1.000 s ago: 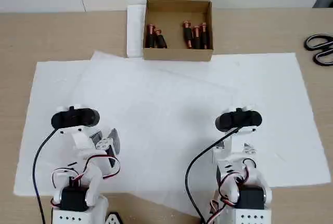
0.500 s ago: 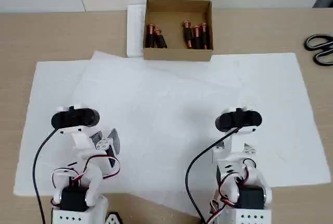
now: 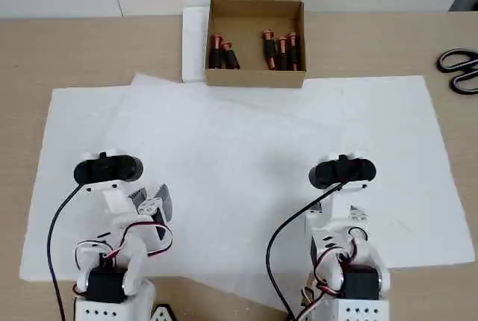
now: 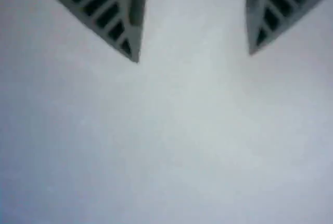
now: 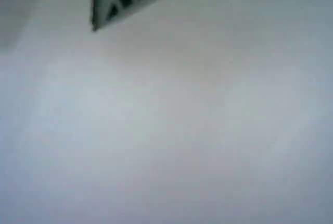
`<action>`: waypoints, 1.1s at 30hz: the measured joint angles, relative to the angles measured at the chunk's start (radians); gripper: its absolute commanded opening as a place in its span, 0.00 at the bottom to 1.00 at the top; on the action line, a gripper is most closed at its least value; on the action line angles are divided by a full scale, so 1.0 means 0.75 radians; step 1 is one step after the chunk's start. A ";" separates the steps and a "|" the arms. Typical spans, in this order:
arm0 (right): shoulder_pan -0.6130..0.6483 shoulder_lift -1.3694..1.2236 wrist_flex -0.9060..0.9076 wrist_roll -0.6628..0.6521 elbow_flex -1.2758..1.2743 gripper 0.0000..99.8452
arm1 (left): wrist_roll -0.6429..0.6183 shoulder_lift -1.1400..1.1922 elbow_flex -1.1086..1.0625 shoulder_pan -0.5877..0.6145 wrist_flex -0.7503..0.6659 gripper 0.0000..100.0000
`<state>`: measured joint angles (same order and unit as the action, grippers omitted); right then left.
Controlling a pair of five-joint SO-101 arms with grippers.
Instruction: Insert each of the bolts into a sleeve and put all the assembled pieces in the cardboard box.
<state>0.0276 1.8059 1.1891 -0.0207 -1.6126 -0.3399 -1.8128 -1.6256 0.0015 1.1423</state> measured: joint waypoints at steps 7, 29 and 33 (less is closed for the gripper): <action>0.000 0.000 0.000 0.000 0.000 0.17 | 0.000 0.000 0.000 0.000 0.000 0.13; 0.000 0.000 0.000 0.000 0.000 0.17 | 0.000 0.000 0.000 0.000 0.000 0.13; 0.000 0.000 0.000 0.000 0.000 0.17 | 0.000 0.000 0.000 0.000 0.000 0.13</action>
<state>0.0276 1.8059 1.1891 -0.0207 -1.6126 -0.3399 -1.8128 -1.6256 0.0015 1.1423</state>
